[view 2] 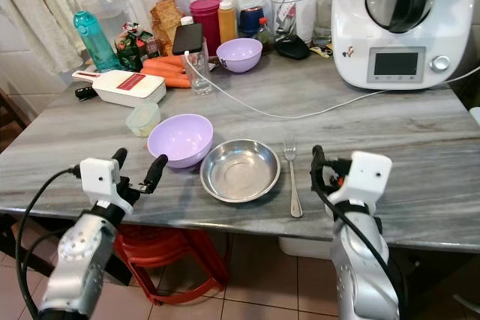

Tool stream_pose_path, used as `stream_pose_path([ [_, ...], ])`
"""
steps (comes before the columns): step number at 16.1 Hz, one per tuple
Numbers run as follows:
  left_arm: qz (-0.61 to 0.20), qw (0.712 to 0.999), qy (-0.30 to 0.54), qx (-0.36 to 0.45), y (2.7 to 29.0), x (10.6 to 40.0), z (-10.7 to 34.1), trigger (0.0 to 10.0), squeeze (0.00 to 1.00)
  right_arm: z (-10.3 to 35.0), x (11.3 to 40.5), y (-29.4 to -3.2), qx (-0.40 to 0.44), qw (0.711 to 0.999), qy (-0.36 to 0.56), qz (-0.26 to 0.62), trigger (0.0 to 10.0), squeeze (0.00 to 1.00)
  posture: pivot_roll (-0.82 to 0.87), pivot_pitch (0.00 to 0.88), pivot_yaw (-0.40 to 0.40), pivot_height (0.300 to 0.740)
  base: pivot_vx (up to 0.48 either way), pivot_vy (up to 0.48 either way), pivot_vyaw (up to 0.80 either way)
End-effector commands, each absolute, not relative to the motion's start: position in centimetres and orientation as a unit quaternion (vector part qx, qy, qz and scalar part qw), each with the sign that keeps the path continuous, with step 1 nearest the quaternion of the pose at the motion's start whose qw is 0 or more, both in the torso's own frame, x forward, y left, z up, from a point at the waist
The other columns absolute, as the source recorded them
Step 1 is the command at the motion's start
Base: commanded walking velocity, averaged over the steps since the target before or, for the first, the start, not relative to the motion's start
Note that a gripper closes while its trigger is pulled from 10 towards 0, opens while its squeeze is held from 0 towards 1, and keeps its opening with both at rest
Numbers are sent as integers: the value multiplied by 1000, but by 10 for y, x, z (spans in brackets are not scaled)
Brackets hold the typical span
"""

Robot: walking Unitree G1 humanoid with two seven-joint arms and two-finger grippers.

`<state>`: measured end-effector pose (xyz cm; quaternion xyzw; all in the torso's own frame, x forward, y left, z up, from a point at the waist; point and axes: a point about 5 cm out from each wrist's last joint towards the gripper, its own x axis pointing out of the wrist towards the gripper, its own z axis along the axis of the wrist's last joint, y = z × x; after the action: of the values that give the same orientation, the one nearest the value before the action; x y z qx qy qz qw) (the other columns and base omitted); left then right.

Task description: Setting the table

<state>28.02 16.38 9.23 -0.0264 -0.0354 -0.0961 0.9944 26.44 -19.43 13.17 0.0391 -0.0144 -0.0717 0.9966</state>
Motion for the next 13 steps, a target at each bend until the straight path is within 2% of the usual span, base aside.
stream_pose_path([
  [1,-84,996,-32,-12,166,276,92,10000,0,139,261,-189,36,997,-39,-60,10000,1000,-125,0,121,740,0,0,0],
  [4,-70,997,-30,-3,166,278,93,10000,0,140,259,-189,28,997,-41,-53,10000,1000,-125,0,120,740,0,0,0],
  [5,-56,998,-27,1,166,283,95,10000,0,139,259,-190,31,997,-37,-55,10000,910,-127,0,118,740,0,0,-800],
  [8,-54,998,-25,1,164,284,96,10000,0,139,261,-190,33,997,-41,-57,10000,910,-132,0,120,740,0,0,-800],
  [9,-55,998,-25,2,163,284,96,10000,0,139,261,-190,34,997,-41,-56,10000,886,-132,0,120,740,0,0,0],
  [10,-56,998,-23,4,163,284,95,10000,0,137,260,-188,42,997,-36,-52,10000,0,-132,0,120,740,-244,0,0],
  [13,-53,998,-20,6,163,284,95,10000,0,135,258,-184,34,998,-32,-51,10000,0,-133,0,124,740,-261,0,0],
])
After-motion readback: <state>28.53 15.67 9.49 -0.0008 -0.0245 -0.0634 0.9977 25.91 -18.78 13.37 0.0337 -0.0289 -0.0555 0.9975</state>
